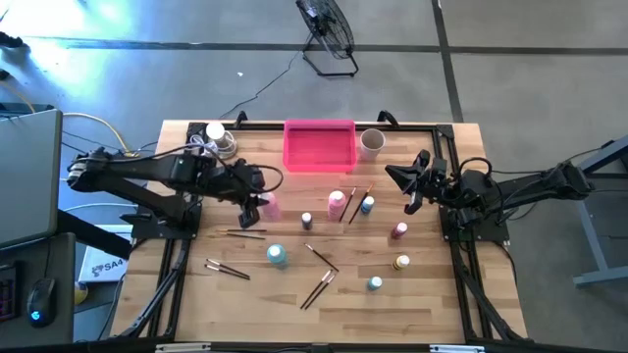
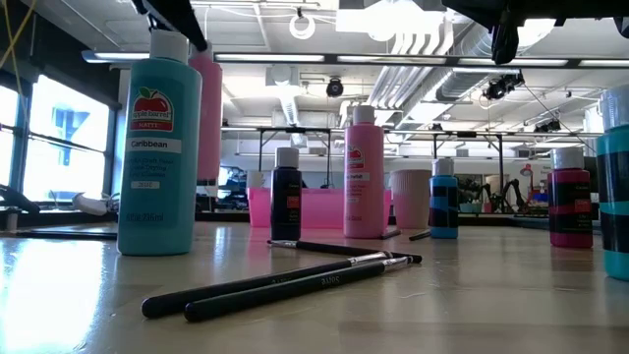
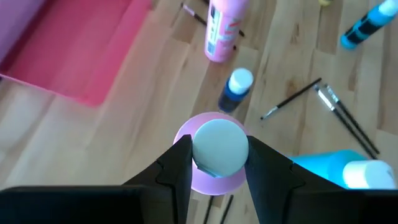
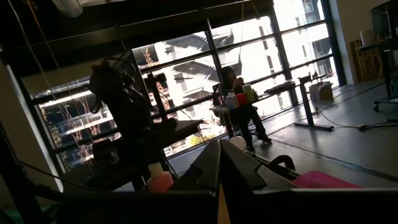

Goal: Pick & Place Paint Supplies
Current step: Put the big pink paint bottle into the pink bin

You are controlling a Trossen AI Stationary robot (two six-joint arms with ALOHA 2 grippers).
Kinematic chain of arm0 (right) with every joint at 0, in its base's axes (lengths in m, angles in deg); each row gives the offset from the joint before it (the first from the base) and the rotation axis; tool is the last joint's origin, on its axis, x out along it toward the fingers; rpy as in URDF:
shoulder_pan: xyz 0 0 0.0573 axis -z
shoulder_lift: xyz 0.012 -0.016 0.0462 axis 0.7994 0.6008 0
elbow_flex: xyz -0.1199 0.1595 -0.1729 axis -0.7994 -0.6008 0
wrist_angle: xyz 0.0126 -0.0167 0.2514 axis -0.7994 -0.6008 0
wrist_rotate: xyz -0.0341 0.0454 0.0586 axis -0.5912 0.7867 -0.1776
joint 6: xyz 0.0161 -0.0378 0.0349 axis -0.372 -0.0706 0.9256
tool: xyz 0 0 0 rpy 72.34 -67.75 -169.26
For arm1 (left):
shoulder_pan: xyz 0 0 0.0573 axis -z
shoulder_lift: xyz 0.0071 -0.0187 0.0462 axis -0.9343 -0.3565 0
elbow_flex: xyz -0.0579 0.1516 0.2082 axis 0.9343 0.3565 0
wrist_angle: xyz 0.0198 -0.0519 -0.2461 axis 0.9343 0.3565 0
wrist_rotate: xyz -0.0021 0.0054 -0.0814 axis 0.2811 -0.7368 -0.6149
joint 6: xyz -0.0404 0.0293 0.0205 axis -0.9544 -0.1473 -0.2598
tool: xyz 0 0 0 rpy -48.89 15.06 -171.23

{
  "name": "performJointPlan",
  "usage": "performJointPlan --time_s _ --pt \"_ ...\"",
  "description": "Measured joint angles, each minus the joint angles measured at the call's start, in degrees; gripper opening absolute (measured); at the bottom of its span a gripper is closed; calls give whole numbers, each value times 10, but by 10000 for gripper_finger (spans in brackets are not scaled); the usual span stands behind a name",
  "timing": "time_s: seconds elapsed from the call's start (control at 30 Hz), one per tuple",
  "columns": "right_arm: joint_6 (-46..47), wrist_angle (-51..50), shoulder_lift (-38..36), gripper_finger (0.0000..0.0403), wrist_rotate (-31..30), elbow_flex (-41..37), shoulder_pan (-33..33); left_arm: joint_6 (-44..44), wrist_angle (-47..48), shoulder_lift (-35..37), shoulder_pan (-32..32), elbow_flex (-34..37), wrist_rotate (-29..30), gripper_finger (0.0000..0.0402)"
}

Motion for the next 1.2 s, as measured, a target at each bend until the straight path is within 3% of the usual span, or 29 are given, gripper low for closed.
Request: performJointPlan --time_s 0.2,0.37,0.8,1.2 --pt "0 0 0 2 0 1 0 3 26 -1 -2 -64 37 120" --pt "0 0 0 2 0 1 0 20 29 -15 -55 -109 34 120" --pt "0 -1 0 2 0 1 0 134 -19 -119 -261 -199 -103 120" --pt "0 -9 0 3 0 1 0 170 -55 -285 -370 -319 -147 120"
